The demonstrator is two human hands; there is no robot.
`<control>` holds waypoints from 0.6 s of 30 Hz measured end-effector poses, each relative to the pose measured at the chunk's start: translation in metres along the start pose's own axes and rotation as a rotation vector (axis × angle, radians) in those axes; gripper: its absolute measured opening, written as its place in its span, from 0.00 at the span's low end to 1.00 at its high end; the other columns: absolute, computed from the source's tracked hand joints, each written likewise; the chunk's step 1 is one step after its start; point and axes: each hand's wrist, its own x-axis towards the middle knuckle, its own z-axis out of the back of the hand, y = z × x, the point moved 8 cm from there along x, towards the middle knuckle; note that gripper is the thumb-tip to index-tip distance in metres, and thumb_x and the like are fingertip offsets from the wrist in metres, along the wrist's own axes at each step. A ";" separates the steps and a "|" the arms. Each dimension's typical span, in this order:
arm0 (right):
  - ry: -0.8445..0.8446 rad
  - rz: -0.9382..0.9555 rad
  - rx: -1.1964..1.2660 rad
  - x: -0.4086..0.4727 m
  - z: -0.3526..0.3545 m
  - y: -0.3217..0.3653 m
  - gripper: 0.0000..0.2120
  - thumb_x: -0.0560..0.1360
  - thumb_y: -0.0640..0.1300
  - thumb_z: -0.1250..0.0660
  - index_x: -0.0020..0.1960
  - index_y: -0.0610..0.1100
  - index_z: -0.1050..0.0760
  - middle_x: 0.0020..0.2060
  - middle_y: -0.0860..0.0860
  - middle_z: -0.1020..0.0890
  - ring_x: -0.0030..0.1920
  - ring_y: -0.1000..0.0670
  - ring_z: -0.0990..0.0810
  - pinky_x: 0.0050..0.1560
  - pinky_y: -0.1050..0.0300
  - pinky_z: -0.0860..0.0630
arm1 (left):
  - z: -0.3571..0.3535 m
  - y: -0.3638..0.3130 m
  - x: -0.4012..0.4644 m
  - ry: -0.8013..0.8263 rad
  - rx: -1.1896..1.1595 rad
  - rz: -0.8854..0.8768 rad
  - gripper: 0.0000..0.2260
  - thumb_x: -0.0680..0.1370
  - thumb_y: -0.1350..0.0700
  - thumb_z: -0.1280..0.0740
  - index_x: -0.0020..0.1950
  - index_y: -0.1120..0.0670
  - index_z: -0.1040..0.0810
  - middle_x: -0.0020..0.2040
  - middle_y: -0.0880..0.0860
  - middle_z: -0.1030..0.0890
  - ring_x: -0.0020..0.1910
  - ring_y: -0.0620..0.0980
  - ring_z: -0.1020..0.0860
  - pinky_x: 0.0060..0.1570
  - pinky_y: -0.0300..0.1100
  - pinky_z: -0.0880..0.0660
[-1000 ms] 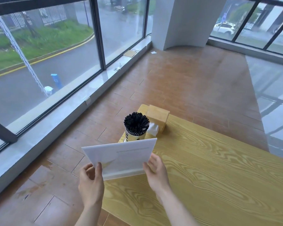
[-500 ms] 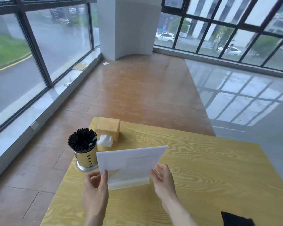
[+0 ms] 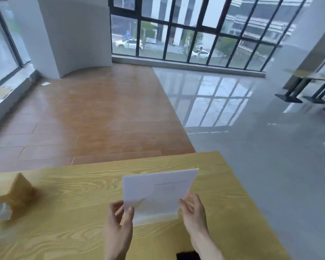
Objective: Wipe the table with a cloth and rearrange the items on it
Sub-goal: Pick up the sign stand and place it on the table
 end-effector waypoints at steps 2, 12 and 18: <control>-0.027 -0.017 0.008 0.038 0.037 0.000 0.11 0.81 0.45 0.32 0.62 0.50 0.26 0.62 0.52 0.22 0.66 0.50 0.22 0.59 0.52 0.27 | -0.053 -0.008 0.006 0.048 0.017 -0.016 0.11 0.78 0.60 0.30 0.52 0.45 0.26 0.53 0.44 0.18 0.59 0.49 0.20 0.54 0.48 0.26; -0.114 -0.044 0.096 0.219 0.161 0.013 0.17 0.80 0.43 0.32 0.67 0.48 0.27 0.65 0.51 0.21 0.65 0.49 0.20 0.68 0.41 0.24 | -0.268 -0.037 0.058 0.213 0.018 -0.003 0.15 0.78 0.59 0.31 0.62 0.47 0.26 0.64 0.45 0.22 0.64 0.46 0.23 0.56 0.43 0.27; -0.119 -0.035 0.112 0.290 0.189 0.028 0.19 0.80 0.41 0.34 0.70 0.49 0.29 0.66 0.52 0.23 0.66 0.47 0.21 0.70 0.43 0.24 | -0.338 -0.037 0.087 0.252 0.035 0.030 0.16 0.77 0.60 0.31 0.63 0.47 0.27 0.63 0.43 0.21 0.65 0.45 0.23 0.57 0.42 0.29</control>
